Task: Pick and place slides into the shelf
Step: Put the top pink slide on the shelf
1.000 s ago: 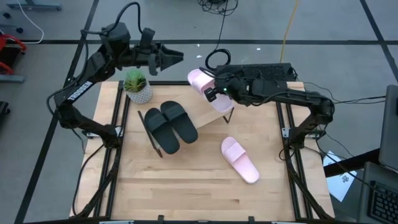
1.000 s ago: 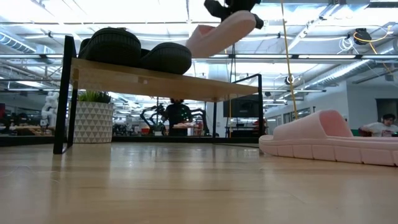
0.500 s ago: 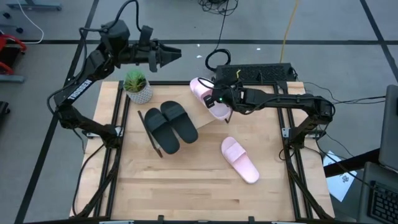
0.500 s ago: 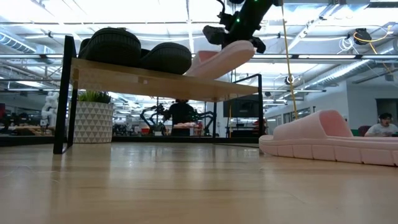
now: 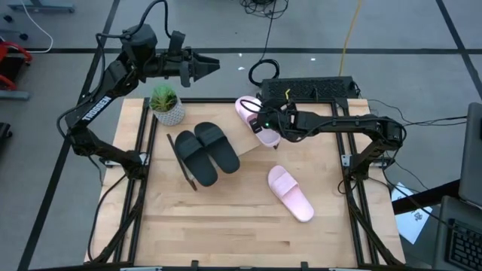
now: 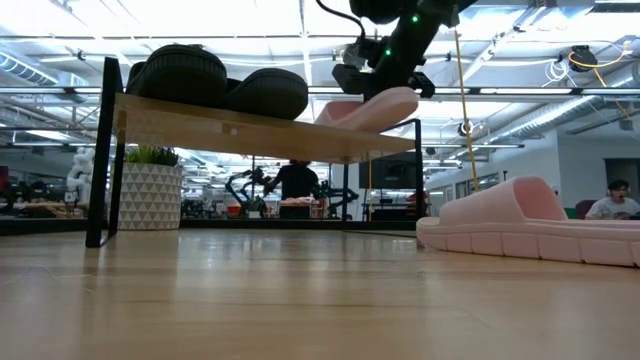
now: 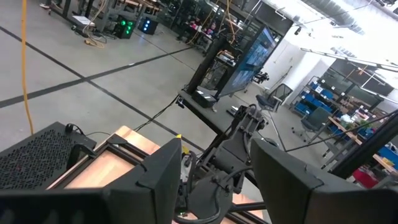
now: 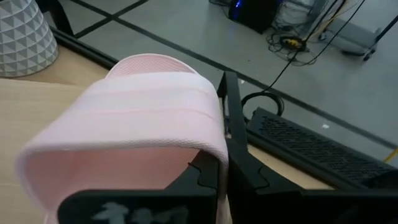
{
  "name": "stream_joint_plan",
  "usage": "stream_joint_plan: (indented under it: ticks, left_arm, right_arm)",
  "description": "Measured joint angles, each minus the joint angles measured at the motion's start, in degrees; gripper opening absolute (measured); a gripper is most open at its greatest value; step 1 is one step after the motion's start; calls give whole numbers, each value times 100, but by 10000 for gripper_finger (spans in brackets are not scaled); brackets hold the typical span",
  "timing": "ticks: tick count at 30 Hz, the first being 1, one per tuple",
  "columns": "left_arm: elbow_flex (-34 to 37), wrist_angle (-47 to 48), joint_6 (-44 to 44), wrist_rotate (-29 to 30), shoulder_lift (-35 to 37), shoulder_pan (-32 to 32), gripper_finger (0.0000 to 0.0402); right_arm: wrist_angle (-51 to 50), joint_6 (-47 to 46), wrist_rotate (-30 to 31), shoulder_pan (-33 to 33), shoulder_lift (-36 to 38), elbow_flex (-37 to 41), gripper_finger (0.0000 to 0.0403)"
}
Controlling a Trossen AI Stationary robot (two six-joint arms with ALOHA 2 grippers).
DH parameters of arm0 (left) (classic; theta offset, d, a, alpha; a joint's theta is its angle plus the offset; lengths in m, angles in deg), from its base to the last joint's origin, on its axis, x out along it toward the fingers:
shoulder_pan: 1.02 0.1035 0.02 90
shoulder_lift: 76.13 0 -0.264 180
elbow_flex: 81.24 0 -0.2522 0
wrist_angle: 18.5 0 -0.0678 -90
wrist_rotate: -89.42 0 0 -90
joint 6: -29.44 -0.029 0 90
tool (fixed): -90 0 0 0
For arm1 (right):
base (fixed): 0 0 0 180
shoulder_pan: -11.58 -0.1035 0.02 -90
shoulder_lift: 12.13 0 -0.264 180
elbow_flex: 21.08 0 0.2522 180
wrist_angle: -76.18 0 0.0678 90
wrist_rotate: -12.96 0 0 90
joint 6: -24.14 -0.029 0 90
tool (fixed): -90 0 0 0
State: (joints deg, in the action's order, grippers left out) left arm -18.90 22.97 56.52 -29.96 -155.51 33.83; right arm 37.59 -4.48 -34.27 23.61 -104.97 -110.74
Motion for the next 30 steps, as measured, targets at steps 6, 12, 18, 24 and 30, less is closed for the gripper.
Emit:
stream_joint_plan:
  ticks: [6,12,18,24,30]
  left_arm:
    - [0,0,5,-3,0,0,191]
    - [0,0,18,-4,0,0,191]
    - [0,-2,41,-7,0,-14,191]
    - [0,-2,42,-9,0,-15,191]
    - [0,-2,114,-9,0,-15,191]
  right_arm:
    - [1,229,90,0,0,0,0]
    - [-1,231,76,0,0,0,5]
    - [23,231,60,0,-11,0,4]
    - [108,229,41,0,-13,0,4]
    - [715,354,-112,-3,-15,271,4]
